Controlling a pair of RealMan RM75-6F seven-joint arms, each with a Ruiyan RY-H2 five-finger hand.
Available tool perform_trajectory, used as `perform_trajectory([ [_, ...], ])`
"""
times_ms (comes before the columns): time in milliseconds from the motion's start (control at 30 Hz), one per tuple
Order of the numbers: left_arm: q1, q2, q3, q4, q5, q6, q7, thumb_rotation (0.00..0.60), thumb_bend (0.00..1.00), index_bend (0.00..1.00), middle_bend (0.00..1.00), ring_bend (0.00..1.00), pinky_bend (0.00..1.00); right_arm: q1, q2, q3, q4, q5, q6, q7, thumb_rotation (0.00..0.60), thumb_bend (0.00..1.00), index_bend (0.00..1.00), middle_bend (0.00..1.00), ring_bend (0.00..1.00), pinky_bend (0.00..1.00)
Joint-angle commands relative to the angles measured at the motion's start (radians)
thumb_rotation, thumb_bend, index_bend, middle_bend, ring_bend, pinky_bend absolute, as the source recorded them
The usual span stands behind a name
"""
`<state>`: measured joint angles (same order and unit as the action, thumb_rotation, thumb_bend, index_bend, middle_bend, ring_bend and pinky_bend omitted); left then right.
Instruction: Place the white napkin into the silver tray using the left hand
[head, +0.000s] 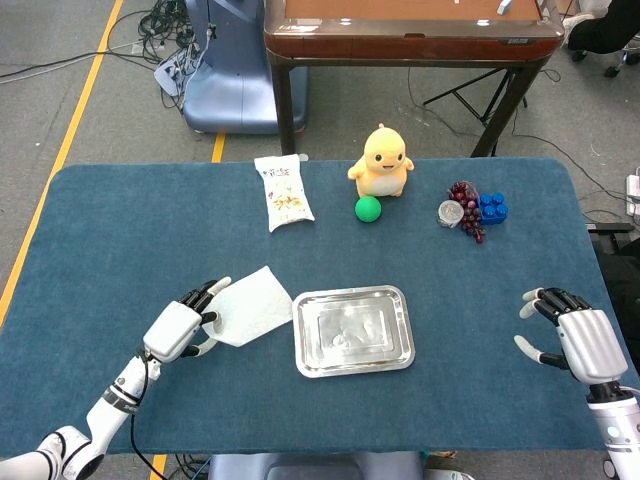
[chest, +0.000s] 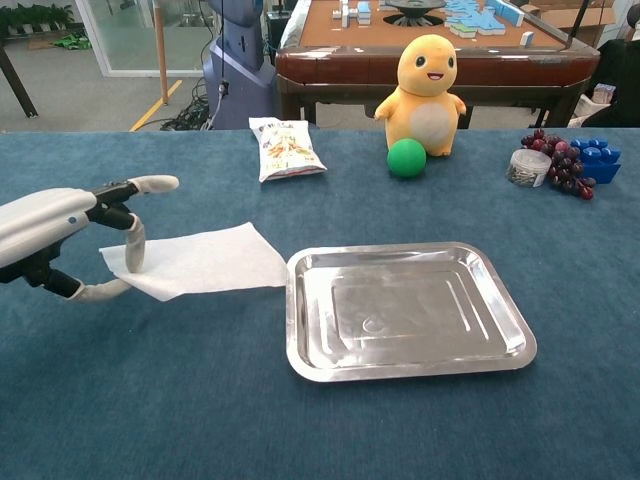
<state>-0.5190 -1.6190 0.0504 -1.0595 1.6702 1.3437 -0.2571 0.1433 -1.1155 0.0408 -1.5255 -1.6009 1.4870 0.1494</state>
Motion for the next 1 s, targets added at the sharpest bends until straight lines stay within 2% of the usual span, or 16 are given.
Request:
perform_trajectory([
  [33,0.001,0.027,-0.008,-0.039,-0.001,0.008,0.001,0.6,0.32,0.58,0.02,0.0,0.2,0.0,0.0,0.0,0.0,0.0,0.0,-0.001,0.6,0.21,0.49,0.35,0.27,0.38],
  [200,0.0,0.059,-0.023,-0.091,-0.01,0.009,0.002,0.6,0.32,0.58,0.02,0.0,0.2,0.001,-0.001,0.0,0.0,0.0,-0.001,-0.002,0.6,0.21,0.49,0.35,0.27,0.38],
  [467,0.005,0.106,-0.064,-0.198,-0.101,-0.057,0.03,0.6,0.32,0.59,0.02,0.0,0.2,-0.001,0.0,0.0,-0.002,-0.001,0.002,-0.001,0.6,0.21,0.49,0.35,0.27,0.38],
  [1000,0.013,0.126,-0.089,-0.211,-0.145,-0.096,0.009,0.6,0.32,0.6,0.02,0.0,0.2,0.0,0.0,0.0,-0.001,0.001,-0.002,-0.001,0.6,0.21,0.49,0.35,0.27,0.38],
])
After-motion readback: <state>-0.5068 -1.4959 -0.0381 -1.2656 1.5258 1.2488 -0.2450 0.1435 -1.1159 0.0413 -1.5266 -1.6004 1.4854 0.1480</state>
